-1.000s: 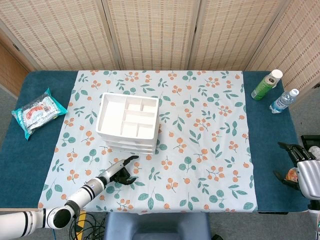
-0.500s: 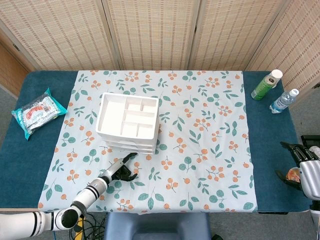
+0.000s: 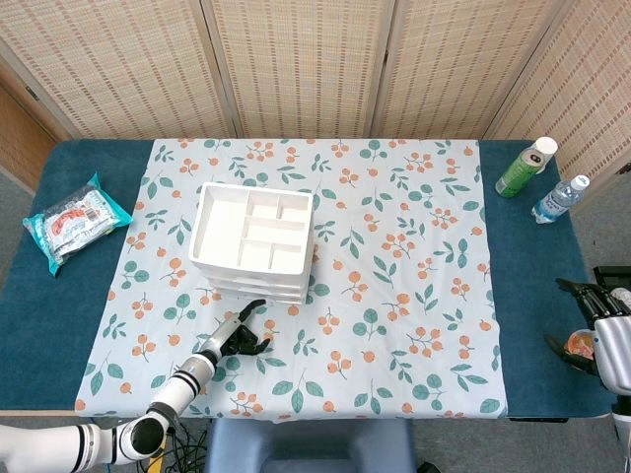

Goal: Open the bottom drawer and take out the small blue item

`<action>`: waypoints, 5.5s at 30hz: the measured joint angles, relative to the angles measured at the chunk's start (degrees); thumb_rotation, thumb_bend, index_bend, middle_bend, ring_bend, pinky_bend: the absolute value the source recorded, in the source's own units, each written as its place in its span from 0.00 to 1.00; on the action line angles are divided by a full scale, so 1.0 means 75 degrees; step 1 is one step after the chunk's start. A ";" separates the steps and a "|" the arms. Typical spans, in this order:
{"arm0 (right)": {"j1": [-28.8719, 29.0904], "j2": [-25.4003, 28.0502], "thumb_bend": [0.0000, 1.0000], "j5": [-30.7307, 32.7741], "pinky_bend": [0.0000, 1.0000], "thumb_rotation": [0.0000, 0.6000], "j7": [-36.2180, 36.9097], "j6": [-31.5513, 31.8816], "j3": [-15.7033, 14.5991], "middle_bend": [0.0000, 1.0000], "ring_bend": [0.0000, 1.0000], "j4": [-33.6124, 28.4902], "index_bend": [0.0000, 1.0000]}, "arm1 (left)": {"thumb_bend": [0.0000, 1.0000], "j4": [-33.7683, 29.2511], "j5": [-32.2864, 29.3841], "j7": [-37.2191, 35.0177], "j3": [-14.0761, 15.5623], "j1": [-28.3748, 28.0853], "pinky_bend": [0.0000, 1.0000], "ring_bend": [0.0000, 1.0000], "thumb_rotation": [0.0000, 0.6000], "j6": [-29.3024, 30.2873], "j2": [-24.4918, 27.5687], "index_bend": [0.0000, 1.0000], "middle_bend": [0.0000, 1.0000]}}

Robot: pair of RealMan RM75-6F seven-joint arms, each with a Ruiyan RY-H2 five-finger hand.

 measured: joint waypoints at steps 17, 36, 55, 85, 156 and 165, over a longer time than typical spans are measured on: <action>-0.0064 -0.0021 0.21 0.0109 0.36 1.00 0.0110 0.0026 0.0035 0.29 0.26 0.0102 0.18 | 0.39 0.0264 -0.0093 -0.0136 -0.0300 -0.0043 1.00 1.00 1.00 -0.0432 -0.0145 0.00 0.97; -0.0078 -0.0044 0.21 0.0198 0.36 1.00 0.0139 -0.0026 0.0068 0.29 0.26 0.0159 0.18 | 0.39 0.0565 -0.0407 -0.0081 -0.0465 -0.0211 1.00 1.00 1.00 -0.0564 -0.0346 0.00 0.97; -0.0060 -0.0060 0.21 0.0220 0.36 1.00 0.0129 -0.0077 0.0089 0.29 0.26 0.0145 0.18 | 0.39 0.0596 -0.0765 0.0095 -0.0436 -0.0294 1.00 1.00 1.00 -0.0631 -0.0270 0.02 0.97; -0.0095 -0.0059 0.21 0.0231 0.36 1.00 0.0138 -0.0061 0.0085 0.29 0.26 0.0150 0.18 | 0.39 0.0577 -0.0724 0.0068 -0.0523 -0.0241 1.00 1.00 1.00 -0.0530 -0.0343 0.12 0.97; -0.0131 -0.0157 0.21 0.0212 0.36 1.00 0.0355 -0.0008 0.0073 0.29 0.27 0.0351 0.18 | 0.40 -0.1283 0.0581 0.3155 0.0350 0.0013 1.00 1.00 1.00 0.1519 0.0930 0.12 0.96; -0.0138 -0.0180 0.21 0.0237 0.36 1.00 0.0390 -0.0025 0.0075 0.29 0.27 0.0396 0.18 | 0.40 -0.0979 0.0044 0.3646 0.0340 -0.0284 1.00 1.00 1.00 0.1480 0.0696 0.15 0.96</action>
